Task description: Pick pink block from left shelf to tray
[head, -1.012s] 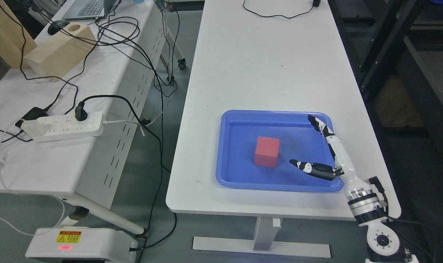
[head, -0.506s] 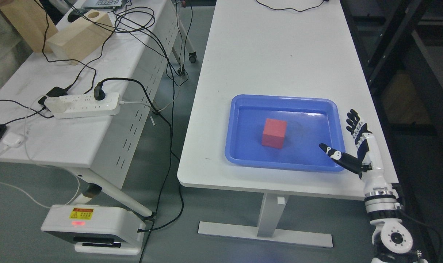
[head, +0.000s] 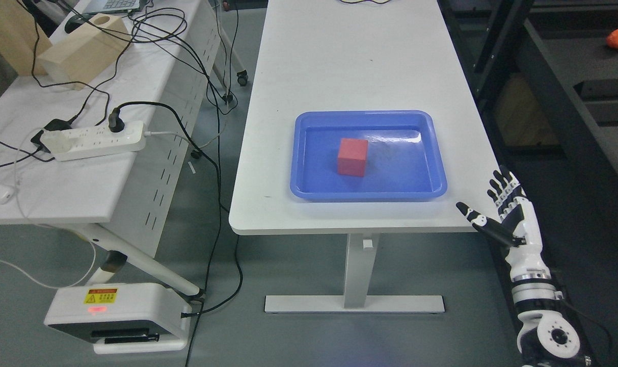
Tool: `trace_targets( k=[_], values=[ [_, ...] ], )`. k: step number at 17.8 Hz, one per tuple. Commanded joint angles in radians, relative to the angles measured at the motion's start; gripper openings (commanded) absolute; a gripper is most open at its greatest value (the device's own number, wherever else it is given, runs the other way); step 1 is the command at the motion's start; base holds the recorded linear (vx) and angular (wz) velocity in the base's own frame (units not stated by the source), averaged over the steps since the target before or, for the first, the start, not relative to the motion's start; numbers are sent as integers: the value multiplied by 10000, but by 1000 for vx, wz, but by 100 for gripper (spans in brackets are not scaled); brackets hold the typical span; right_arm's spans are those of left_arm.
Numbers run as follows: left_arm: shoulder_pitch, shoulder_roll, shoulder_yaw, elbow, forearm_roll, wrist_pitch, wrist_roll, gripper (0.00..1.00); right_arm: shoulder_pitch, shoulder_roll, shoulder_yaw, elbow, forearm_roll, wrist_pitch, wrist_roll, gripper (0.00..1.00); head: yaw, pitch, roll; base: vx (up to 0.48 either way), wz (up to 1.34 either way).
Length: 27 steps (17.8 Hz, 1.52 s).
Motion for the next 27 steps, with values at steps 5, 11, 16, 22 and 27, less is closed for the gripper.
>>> trace_targets(
  k=[5,11,16,22,27],
  values=[
    [200,175,0,-174,0,7,4,100,228,-175,501,87,-268,37,131,99,0,0,0,-179,-270],
    [200,175,0,-174,0,7,4,100,749,-175,930,87,-268,-40,162,99,0,0,0,-218,5],
    [200,175,0,-174,0,7,4,100,750,-175,1207,87,-268,-25,162,99,0,0,0,-203,95],
    [200,175,0,-174,0,7,4,100,674,-175,1268,72,-268,-25,162,99,0,0,0,-161,65],
    [200,175,0,-174,0,7,4,100,643,-175,1284,72,-268,-25,162,99,0,0,0,-120,57]
  ],
)
